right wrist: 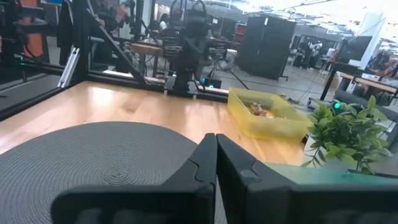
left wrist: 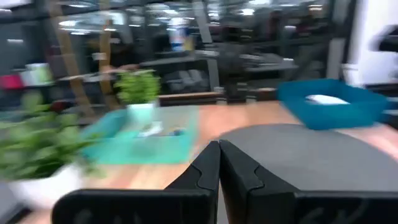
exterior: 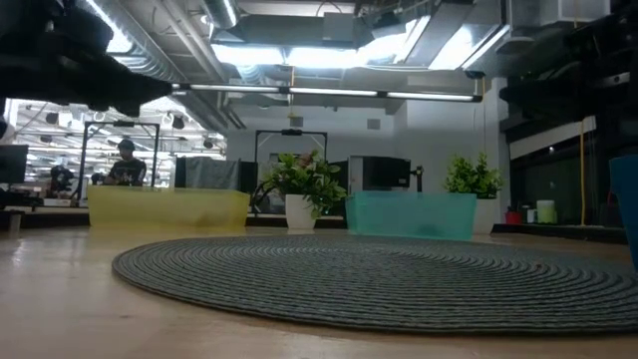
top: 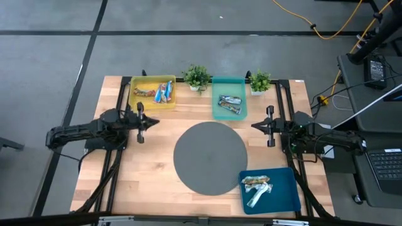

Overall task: Pick and place Granola Bars by type
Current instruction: Return to Home Position

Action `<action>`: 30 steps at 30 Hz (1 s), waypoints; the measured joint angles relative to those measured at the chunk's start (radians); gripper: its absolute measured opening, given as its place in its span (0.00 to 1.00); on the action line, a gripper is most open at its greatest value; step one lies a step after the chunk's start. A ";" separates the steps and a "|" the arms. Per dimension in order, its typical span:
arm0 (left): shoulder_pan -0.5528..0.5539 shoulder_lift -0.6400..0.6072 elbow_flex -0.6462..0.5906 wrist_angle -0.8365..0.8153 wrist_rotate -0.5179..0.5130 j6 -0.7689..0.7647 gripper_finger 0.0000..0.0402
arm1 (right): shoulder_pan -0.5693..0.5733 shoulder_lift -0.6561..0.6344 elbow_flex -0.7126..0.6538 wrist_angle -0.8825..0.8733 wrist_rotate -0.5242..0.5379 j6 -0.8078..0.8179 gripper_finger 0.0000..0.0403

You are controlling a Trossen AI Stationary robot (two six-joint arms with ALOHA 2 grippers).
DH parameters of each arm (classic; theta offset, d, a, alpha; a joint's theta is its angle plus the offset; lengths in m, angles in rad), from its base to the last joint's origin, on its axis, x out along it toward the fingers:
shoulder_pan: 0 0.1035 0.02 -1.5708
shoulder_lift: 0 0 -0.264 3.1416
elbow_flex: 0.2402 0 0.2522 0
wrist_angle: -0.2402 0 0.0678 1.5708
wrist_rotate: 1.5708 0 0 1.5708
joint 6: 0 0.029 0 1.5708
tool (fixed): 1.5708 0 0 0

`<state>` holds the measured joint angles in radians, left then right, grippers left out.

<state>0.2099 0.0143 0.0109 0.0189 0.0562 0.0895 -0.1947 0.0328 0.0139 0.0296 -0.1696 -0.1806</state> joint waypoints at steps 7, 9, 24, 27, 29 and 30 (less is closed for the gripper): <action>-0.197 0.000 0.000 0.007 0.033 0.077 0.01 | 0.000 0.040 0.000 0.001 -0.009 0.017 0.01; -0.231 -0.008 0.000 0.007 0.033 0.095 0.00 | 0.000 0.051 0.000 0.001 -0.009 0.017 0.02; -0.275 -0.014 0.000 -0.002 -0.091 0.001 0.01 | 0.000 0.065 0.000 0.002 -0.009 0.014 0.04; -0.275 -0.014 0.000 0.003 -0.119 -0.027 0.01 | 0.000 0.065 0.000 0.002 -0.009 0.003 0.01; -0.275 -0.015 0.000 0.019 -0.122 -0.031 0.01 | 0.000 0.065 0.000 0.002 -0.008 -0.004 0.02; -0.275 -0.015 0.000 0.023 -0.119 -0.029 0.01 | 0.000 0.065 0.000 0.002 -0.008 -0.005 0.02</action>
<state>-0.0647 -0.0002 0.0105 0.0419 -0.0624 0.0608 -0.1944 0.0982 0.0143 0.0319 -0.1780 -0.1856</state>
